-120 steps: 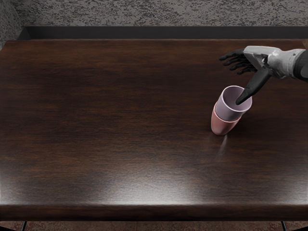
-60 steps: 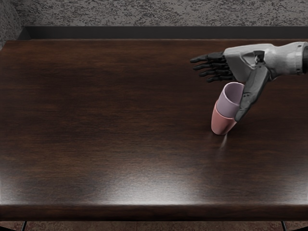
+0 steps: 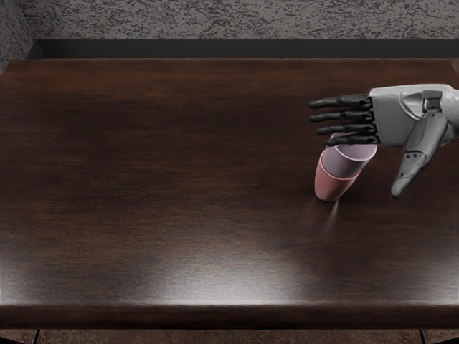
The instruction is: Pick up cup and place in cup with right hand
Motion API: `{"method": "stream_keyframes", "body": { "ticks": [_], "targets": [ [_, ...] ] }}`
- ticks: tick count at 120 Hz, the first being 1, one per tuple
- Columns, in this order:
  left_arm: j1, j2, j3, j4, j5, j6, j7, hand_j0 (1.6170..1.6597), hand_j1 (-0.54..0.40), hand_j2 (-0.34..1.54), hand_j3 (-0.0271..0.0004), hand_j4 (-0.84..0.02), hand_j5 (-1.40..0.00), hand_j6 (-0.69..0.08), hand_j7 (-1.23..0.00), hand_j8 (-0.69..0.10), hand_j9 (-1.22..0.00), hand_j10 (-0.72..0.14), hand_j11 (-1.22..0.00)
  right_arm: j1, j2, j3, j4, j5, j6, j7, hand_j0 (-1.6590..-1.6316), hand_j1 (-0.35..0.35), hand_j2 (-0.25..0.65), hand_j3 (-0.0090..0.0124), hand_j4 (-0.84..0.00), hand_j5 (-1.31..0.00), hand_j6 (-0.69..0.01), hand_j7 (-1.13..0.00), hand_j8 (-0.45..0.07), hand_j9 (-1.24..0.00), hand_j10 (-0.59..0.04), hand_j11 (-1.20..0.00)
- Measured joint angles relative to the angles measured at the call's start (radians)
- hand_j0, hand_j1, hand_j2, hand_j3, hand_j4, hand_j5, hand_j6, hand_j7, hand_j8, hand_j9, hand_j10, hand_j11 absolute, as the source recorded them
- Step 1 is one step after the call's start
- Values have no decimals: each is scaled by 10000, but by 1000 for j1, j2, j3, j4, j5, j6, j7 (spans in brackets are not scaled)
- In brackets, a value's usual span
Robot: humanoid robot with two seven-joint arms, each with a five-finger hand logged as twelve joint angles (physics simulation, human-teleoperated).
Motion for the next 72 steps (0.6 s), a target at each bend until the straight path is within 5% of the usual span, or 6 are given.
{"method": "stream_keyframes", "body": {
  "ticks": [33,72],
  "targets": [
    [0,0,0,0,0,0,0,16581,3488,0,-2,2,-2,2,-2,2,-2,2,-2,-9,-109,-2,0,17,1,0,-16580,-3417,-16,0,-66,-85,-67,-85,-71,-84,-72,-84],
    [6,0,0,0,-1,0,0,16581,3488,1,-2,2,-2,2,-2,2,-2,1,-3,-12,-141,-3,-5,26,1,0,-16580,-3426,-20,0,-56,-73,-58,-74,-64,-72,-67,-72]
  ]
}}
